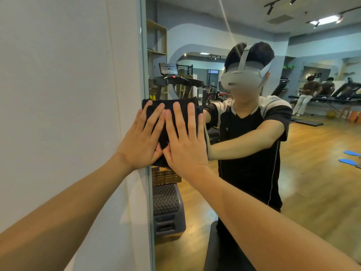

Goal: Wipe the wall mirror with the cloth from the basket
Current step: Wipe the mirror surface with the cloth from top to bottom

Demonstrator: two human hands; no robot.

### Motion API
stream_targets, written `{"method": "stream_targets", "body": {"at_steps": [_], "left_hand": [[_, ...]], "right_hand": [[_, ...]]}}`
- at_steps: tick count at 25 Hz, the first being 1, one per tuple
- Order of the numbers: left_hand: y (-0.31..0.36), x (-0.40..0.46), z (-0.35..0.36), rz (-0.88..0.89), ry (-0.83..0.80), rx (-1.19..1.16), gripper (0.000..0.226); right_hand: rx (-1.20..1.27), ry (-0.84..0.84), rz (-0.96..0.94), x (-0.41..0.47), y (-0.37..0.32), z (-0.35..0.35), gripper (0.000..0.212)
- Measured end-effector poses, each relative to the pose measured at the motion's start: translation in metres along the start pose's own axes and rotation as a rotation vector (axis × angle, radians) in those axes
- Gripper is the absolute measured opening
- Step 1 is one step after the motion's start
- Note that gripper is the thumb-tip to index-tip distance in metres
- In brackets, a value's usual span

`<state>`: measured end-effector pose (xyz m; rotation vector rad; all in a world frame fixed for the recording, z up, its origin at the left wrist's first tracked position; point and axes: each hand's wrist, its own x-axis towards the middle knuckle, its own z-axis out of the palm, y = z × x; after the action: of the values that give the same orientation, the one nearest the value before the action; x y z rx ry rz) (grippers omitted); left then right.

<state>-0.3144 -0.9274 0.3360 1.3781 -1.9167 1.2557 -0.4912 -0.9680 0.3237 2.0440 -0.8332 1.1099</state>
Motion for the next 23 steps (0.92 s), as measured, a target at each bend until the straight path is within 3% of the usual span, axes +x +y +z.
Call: {"method": "stream_targets", "body": {"at_steps": [7, 14, 19, 23], "left_hand": [[0.094, -0.055, 0.030, -0.065, -0.122, -0.102, 0.080], [0.223, -0.017, 0.044, -0.047, -0.055, -0.154, 0.085], [0.261, 0.055, 0.021, -0.074, 0.009, -0.191, 0.083], [0.221, 0.113, -0.006, -0.061, 0.069, -0.138, 0.084]], "right_hand": [[-0.029, -0.011, -0.084, -0.103, 0.031, 0.012, 0.080], [-0.114, -0.036, -0.105, -0.178, 0.133, -0.030, 0.064], [-0.117, 0.049, -0.062, -0.155, 0.195, -0.068, 0.057], [-0.053, 0.140, 0.047, -0.090, 0.196, -0.082, 0.058]]}}
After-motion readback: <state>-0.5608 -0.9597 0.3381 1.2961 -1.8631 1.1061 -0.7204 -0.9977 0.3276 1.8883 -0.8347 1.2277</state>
